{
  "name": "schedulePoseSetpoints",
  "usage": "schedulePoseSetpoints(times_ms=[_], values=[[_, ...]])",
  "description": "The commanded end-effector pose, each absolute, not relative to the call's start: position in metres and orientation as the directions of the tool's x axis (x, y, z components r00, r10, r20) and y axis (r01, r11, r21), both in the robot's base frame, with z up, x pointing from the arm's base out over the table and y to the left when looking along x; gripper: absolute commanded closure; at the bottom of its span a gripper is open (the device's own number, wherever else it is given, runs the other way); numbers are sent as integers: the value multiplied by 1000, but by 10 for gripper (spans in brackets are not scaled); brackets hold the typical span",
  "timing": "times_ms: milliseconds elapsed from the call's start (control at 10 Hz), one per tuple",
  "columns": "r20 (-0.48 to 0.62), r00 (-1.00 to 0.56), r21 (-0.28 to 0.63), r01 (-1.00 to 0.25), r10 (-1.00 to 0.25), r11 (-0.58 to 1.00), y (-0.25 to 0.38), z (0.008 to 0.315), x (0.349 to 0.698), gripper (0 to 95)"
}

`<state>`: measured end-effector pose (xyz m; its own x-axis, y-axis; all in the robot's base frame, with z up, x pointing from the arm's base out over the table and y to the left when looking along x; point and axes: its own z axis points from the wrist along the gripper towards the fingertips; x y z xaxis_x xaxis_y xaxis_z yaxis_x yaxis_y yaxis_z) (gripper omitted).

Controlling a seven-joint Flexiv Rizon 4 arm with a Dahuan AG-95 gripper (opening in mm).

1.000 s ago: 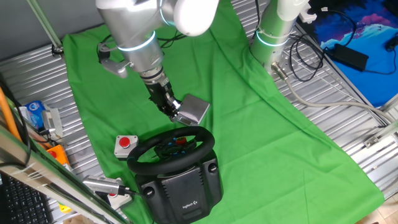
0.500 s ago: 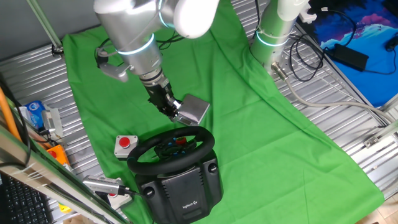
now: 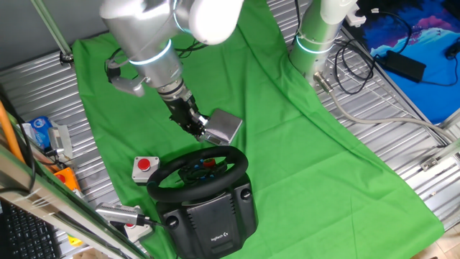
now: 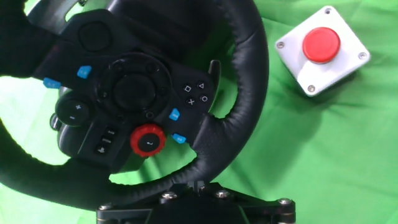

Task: Rotate the steering wheel 90 degrees counterclockwise

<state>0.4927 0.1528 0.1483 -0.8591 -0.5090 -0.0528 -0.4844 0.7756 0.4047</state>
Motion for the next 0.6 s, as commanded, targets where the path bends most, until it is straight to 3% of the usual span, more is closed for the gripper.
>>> schedulePoseSetpoints(times_ms=[100,600], values=[[-53,-878,424,-451,-475,786,162,152,486,950],[-79,-907,462,-400,-413,791,186,140,478,950]])
